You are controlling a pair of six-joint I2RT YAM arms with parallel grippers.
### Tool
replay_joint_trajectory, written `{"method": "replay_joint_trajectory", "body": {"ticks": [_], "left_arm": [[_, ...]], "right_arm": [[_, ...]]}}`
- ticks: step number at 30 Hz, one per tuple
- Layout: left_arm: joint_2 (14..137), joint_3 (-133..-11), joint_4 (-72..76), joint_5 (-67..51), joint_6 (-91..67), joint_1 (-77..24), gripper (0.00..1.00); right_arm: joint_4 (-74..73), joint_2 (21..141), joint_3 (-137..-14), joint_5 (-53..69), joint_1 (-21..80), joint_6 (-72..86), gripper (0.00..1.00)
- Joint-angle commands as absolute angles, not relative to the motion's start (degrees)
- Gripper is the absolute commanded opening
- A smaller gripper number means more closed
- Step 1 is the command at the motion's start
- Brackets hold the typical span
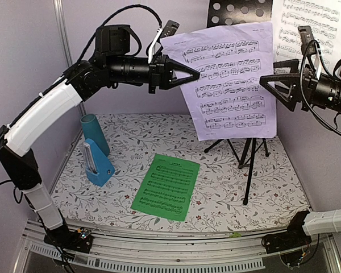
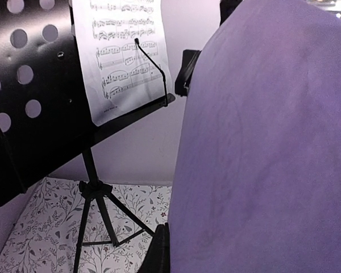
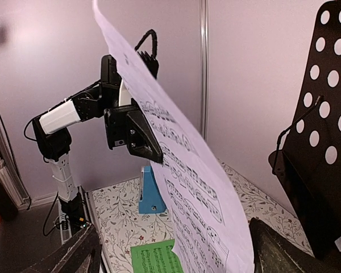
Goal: Set up the instrument practice props
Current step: Pass from the right arm to the left, then pass from the left arm to the right, then pick up the music stand locking hook from the music stand.
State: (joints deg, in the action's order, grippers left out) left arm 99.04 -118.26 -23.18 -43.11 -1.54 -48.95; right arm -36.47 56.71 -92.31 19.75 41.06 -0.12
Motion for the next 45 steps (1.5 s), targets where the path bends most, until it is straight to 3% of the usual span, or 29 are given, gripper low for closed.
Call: {"method": "replay_joint_trajectory", "body": {"ticks": [1, 14, 19, 20, 22, 25, 33, 39, 45], "left_arm": [[100.1, -120.0, -27.4, -45.7, 0.1, -48.4, 0.0], [101.5, -121.5, -28.2, -47.6, 0.4, -48.6, 0.0], [102.6, -122.8, -27.9, -44.3, 0.0, -48.6, 0.0], [102.8, -123.1, -27.7, -43.2, -0.2, -48.6, 0.0], [103.2, -123.3, -25.6, -39.9, -1.4, -48.5, 0.29], [102.7, -121.5, -19.1, -32.2, -3.7, -48.8, 0.49], [104.6, -117.9, 1.2, -16.3, -8.7, -49.4, 0.61], [112.9, -124.8, 5.8, -5.7, -6.8, -51.6, 0.58], [121.6, -134.2, 5.3, 2.0, -3.5, -54.5, 0.55]], "right_arm": [[-38.5, 58.1, -94.7, 22.9, 40.7, -3.3, 0.88], [-40.2, 61.3, -98.3, 23.8, 40.7, -3.9, 0.37], [-39.3, 61.6, -99.6, 21.4, 40.7, -2.1, 0.0], [-39.2, 61.5, -99.8, 20.5, 40.7, -1.6, 0.0], [-39.2, 61.7, -100.8, 18.4, 40.7, -0.5, 0.0], [-38.9, 63.0, -103.3, 13.1, 40.7, 3.8, 0.0], [-30.8, 64.9, -111.1, -8.2, 40.7, 10.5, 0.0], [-21.6, 64.6, -110.7, -20.0, 40.7, 8.9, 0.0], [-18.0, 65.3, -112.0, -21.7, 40.7, 5.1, 0.0]]}}
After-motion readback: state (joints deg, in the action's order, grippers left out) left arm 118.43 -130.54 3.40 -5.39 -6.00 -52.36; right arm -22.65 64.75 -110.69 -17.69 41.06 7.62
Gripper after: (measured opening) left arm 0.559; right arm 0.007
